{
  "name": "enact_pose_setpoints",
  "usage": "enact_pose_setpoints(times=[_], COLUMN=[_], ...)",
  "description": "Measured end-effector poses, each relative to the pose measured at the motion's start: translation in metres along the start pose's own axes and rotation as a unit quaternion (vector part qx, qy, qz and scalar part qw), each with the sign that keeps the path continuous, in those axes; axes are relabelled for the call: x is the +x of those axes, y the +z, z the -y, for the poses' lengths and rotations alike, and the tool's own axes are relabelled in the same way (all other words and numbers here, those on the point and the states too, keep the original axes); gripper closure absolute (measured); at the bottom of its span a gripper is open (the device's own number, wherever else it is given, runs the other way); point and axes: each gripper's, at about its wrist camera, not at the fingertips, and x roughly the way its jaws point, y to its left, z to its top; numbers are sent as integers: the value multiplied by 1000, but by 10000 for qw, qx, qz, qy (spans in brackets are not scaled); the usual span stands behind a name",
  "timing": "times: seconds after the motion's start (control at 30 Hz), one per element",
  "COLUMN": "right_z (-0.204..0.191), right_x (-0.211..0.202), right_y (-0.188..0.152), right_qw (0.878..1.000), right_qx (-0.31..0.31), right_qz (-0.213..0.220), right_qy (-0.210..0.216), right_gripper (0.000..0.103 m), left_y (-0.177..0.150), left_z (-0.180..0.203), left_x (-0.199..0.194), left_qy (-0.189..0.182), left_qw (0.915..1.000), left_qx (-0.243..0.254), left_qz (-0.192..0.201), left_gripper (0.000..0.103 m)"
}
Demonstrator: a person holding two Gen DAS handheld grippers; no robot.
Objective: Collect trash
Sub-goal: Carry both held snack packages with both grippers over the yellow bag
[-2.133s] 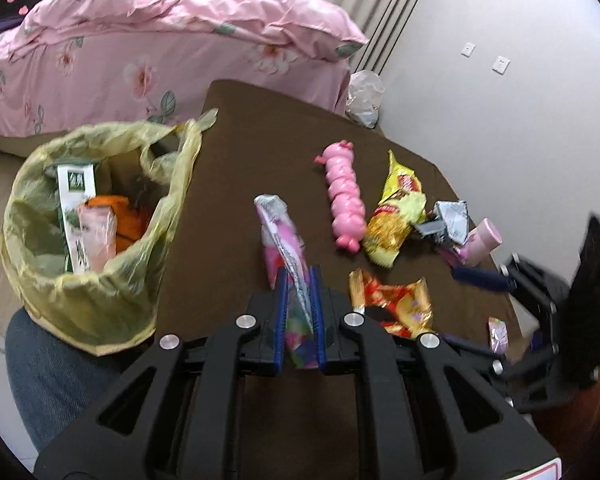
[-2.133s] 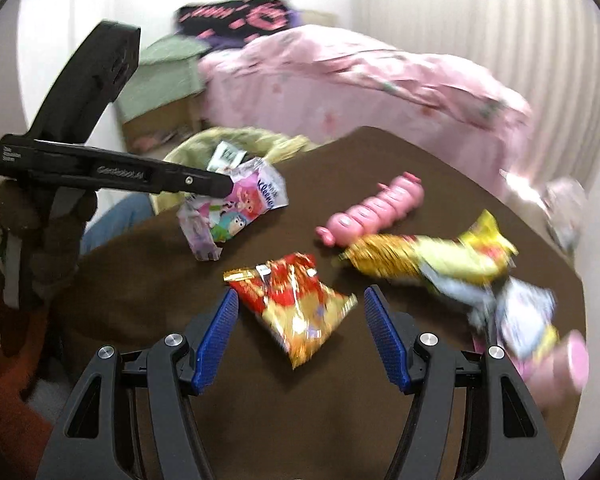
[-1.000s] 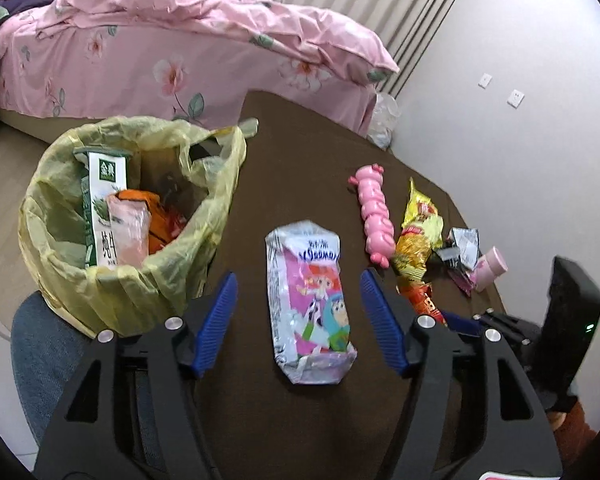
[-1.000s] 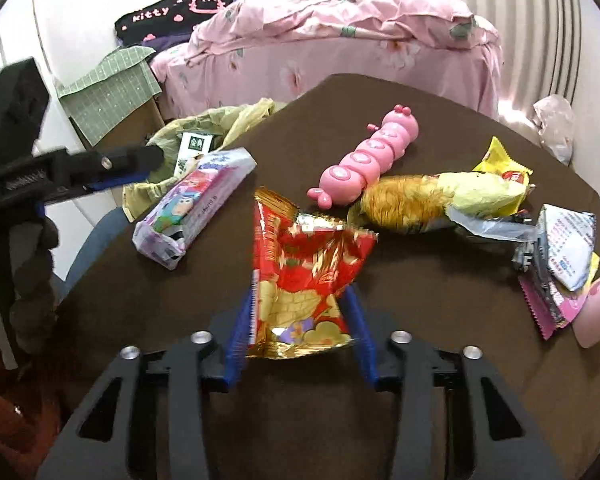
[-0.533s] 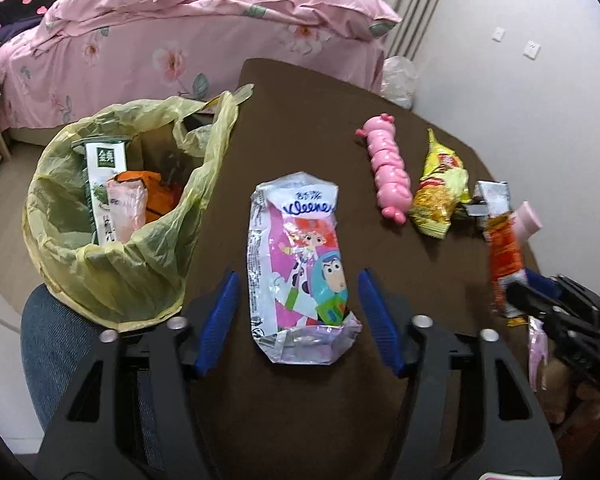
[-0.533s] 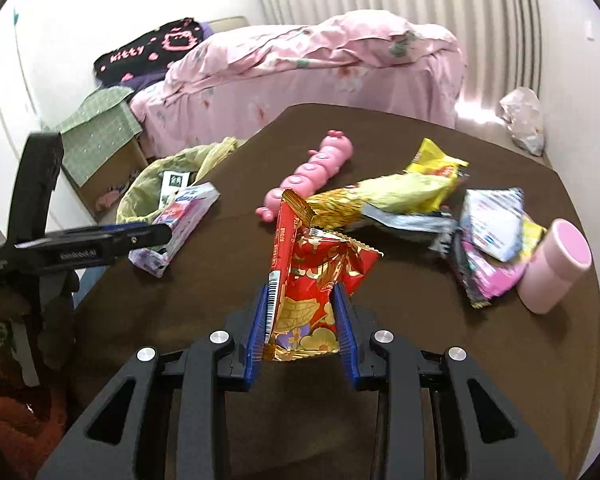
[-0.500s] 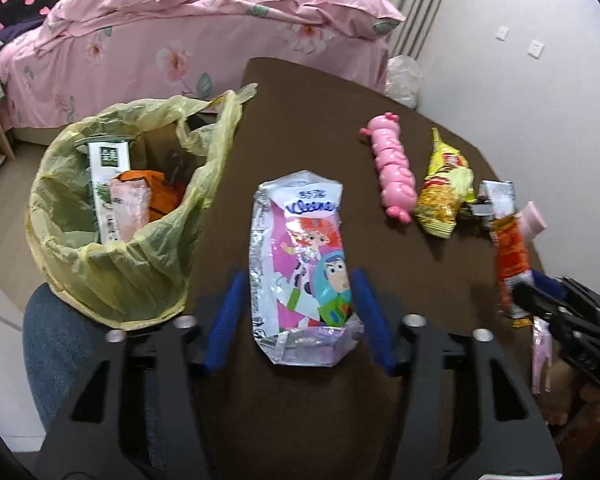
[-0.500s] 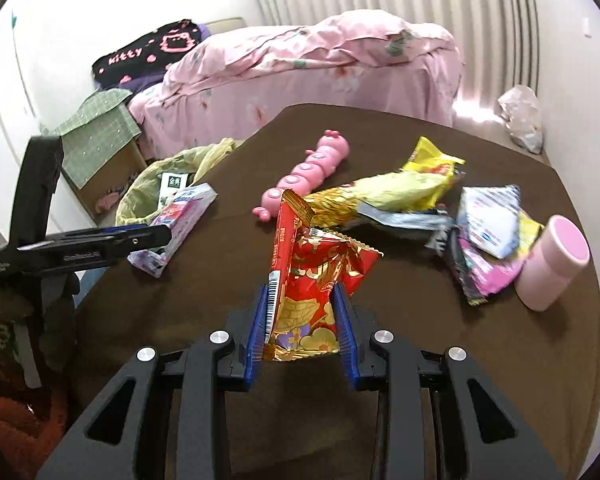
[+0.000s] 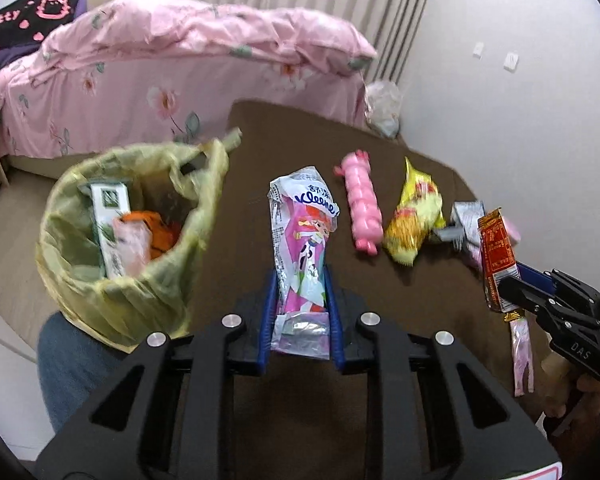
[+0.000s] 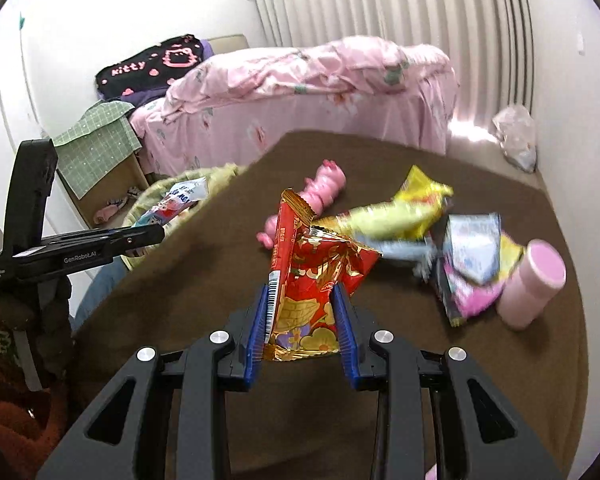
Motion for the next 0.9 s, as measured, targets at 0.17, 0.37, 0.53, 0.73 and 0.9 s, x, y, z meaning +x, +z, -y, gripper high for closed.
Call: enact_pose_setpoints(times=[0.17,0.37,0.53,0.73,0.9], right_z=[-37,-79,-103,-109,-105], right_x=[-3,9,34,71,115], right_y=[34,61,83,106,120], right_qw=[9979,9929,9900,9881,9884], right_qx=[-542,-982,-1205,-1371,-1329], right_qz=[316,449,346,200,-84], right_qy=[166,500,647,662,730], right_gripper=[73,73,72,72,72], left_y=[21,29,28,30,27], left_z=[-32,-78,-128,-154,-144], left_x=[-27,-43,-38,15,84], left_qy=[87,431,833,469,188], left_qw=[9988,9949,9848,9902,9902], left_qx=[-280,-554,-1216,-1291,-1130], left_qz=[400,729,917,246,-793], left_gripper=[82,81,81,81,81])
